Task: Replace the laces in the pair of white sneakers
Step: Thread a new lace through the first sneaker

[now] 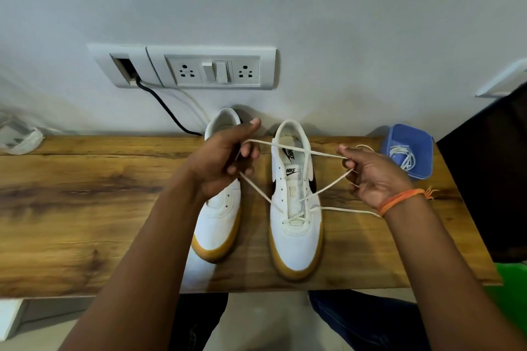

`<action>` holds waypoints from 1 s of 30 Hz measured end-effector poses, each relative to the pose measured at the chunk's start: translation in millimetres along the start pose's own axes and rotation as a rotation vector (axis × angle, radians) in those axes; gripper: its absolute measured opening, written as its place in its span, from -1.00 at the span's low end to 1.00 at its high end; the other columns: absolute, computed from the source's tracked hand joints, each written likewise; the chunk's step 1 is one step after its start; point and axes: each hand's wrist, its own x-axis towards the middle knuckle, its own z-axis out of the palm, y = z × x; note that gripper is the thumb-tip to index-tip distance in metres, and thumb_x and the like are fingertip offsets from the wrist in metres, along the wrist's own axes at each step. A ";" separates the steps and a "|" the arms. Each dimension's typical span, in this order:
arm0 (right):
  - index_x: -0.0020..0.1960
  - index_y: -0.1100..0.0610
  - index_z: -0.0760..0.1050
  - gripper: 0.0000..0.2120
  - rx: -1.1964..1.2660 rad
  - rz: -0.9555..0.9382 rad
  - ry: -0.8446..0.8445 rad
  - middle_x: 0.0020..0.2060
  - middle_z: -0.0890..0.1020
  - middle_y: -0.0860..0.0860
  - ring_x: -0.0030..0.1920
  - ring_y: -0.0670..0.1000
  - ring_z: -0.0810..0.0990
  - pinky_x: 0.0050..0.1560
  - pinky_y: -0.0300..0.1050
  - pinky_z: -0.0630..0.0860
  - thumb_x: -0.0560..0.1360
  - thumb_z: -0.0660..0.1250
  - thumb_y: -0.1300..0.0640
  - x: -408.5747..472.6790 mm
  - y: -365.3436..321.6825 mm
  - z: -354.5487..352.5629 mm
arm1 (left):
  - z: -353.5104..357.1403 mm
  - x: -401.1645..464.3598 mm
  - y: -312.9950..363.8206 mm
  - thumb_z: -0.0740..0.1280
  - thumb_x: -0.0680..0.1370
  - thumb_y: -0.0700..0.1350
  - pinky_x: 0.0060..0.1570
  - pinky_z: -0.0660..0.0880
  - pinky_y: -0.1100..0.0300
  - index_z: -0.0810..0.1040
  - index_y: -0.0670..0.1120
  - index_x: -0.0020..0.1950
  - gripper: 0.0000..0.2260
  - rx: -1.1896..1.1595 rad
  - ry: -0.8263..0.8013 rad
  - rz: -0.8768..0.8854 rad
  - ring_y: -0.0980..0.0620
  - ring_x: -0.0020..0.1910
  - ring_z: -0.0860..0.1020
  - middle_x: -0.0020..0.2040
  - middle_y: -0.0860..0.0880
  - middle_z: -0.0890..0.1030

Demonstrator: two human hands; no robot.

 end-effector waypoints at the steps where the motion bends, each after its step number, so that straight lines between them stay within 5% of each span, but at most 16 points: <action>1: -0.02 0.04 0.63 -0.88 -0.002 -0.002 0.005 -0.51 0.42 -0.11 -0.39 -0.12 0.38 -0.31 -0.14 0.25 0.48 0.42 0.03 0.3 0.6 -0.7 | -1.0 1.7 -2.1 0.33 0.55 0.11 -0.40 0.36 0.20 0.48 -0.12 -0.45 -0.56 0.161 0.042 -0.004 0.07 -0.56 0.31 -0.39 -0.09 0.53; 4: 0.05 0.08 0.62 -0.83 -0.014 -0.045 0.028 -0.52 0.43 -0.10 -0.36 -0.10 0.43 -0.27 -0.10 0.29 0.50 0.42 0.04 2.1 2.3 -3.3 | -4.3 6.5 -14.9 0.37 0.55 0.12 -0.41 0.45 0.23 0.67 -0.14 -0.28 -0.63 0.685 0.084 -0.064 0.15 -0.48 0.47 -0.29 -0.10 0.67; 7: -0.02 0.17 0.61 -0.89 -0.121 -0.190 0.031 -0.50 0.46 -0.05 -0.36 -0.02 0.52 -0.29 -0.13 0.40 0.51 0.41 0.13 0.0 3.7 -3.6 | -3.7 8.4 -27.7 0.39 0.53 0.13 -0.23 0.55 0.16 0.68 -0.17 -0.19 -0.64 0.980 -0.011 -0.230 -0.01 -0.28 0.66 -0.26 -0.07 0.71; 10: -0.07 0.22 0.61 -0.95 -0.364 -0.382 -0.031 -0.44 0.56 -0.04 -0.46 -0.03 0.50 -0.33 -0.16 0.47 0.51 0.41 0.23 -6.6 6.1 1.0 | 6.5 13.1 -31.9 0.41 0.53 0.07 -0.30 0.42 0.19 0.60 -0.17 -0.28 -0.67 1.192 0.168 -0.050 0.05 -0.29 0.58 -0.33 -0.06 0.63; 13: -0.04 0.20 0.63 -0.93 -0.359 -0.413 -0.216 -0.45 0.56 -0.03 -0.49 -0.05 0.42 -0.44 -0.21 0.43 0.50 0.41 0.22 -13.4 8.2 12.0 | 26.6 13.0 -31.2 0.43 0.52 0.04 -0.29 0.41 0.29 0.63 -0.06 -0.21 -0.79 1.042 0.197 0.227 0.19 -0.30 0.53 -0.30 0.07 0.61; 16: 0.05 0.27 0.62 -0.84 -0.265 -0.432 -0.343 -0.38 0.53 0.13 -0.52 -0.09 0.40 -0.51 -0.23 0.40 0.51 0.39 0.22 -19.1 11.0 22.9 | 41.3 11.6 -35.6 0.45 0.53 -0.06 -0.27 0.50 0.20 0.65 -0.15 0.02 -0.83 0.618 -0.085 0.162 0.09 -0.30 0.60 -0.19 -0.06 0.70; 19: 0.05 0.26 0.61 -0.83 -0.209 -0.408 -0.359 -0.43 0.53 0.03 -0.53 -0.09 0.36 -0.52 -0.25 0.32 0.51 0.39 0.20 -21.2 12.5 25.9 | 41.6 10.5 -40.1 0.45 0.53 -0.17 -0.36 0.47 0.19 0.63 -0.24 0.04 -0.84 0.526 -0.174 0.117 0.04 -0.39 0.56 -0.18 -0.14 0.71; 24: 0.01 0.22 0.63 -0.86 -0.250 -0.384 -0.255 -0.38 0.59 0.00 -0.48 -0.10 0.34 -0.48 -0.24 0.29 0.49 0.42 0.18 -13.9 5.0 5.0 | 27.9 10.8 -29.8 0.44 0.51 -0.26 -0.46 0.41 0.35 0.64 -0.29 -0.03 -0.90 0.402 -0.004 0.062 0.15 -0.49 0.48 -0.21 -0.17 0.71; 30: -0.06 0.23 0.65 -0.92 -0.582 -0.388 -0.115 -0.33 0.63 0.10 -0.51 -0.11 0.45 -0.51 -0.32 0.39 0.48 0.44 0.23 -4.7 6.1 -17.9 | 8.5 17.8 -30.9 0.49 0.48 -0.16 -0.49 0.41 0.40 0.68 -0.14 -0.19 -0.92 0.795 0.375 0.172 0.23 -0.51 0.51 -0.36 -0.01 0.66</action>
